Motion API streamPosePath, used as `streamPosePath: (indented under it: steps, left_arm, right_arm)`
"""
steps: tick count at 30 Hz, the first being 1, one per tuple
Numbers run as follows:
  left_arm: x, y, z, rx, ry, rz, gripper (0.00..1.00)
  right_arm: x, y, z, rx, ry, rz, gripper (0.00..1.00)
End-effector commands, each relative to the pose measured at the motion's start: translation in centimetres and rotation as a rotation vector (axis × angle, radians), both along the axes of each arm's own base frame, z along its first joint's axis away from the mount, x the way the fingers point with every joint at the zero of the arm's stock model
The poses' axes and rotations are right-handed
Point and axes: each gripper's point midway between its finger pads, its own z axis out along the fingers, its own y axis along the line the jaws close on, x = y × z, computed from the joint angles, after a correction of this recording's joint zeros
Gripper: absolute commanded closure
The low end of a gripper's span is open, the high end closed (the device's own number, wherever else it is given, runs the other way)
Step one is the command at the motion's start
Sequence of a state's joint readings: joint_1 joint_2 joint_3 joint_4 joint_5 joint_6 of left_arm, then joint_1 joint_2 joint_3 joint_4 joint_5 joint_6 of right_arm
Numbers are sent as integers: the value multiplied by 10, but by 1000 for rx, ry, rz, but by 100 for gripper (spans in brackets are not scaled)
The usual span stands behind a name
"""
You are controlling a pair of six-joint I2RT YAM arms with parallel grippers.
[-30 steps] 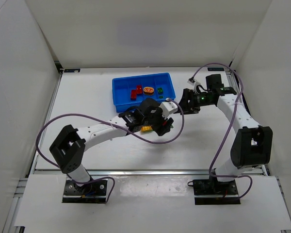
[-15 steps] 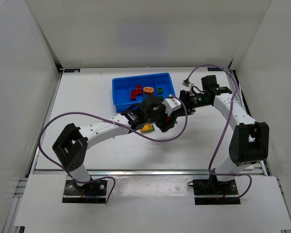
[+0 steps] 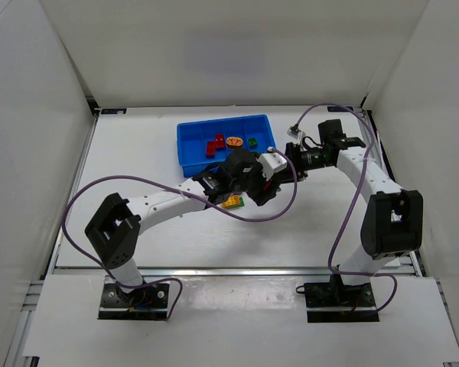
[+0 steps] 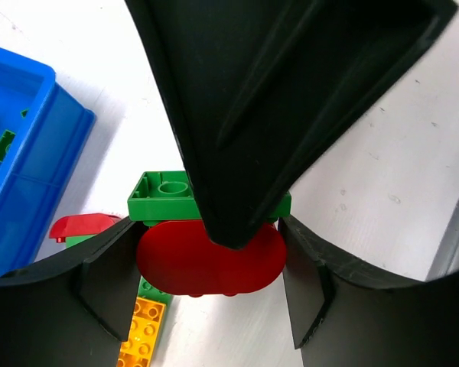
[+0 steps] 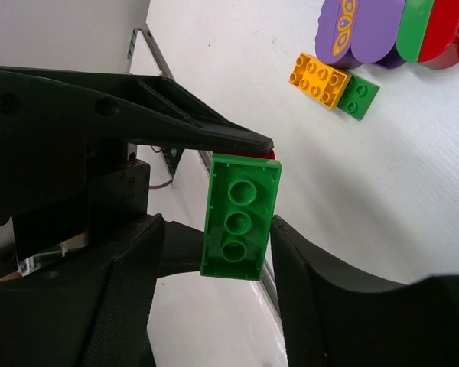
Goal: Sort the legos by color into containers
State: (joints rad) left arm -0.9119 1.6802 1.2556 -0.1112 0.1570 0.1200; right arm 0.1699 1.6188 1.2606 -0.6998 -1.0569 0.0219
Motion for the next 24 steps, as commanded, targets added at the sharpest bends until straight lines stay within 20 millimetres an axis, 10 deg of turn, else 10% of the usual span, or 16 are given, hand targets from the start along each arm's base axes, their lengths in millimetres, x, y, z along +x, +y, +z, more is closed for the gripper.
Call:
streamPosePath:
  steps: [1, 7, 24]
  left_arm:
    - [13, -11, 30, -63, -73, 20, 61]
    - [14, -12, 36, -75, -84, 19, 61]
    - [-9, 0, 16, -42, -38, 2, 61]
  right_arm:
    - [-10, 6, 5, 57, 44, 36, 38]
    - [-9, 5, -1, 33, 44, 26, 30]
    - [-1, 8, 19, 67, -31, 45, 81]
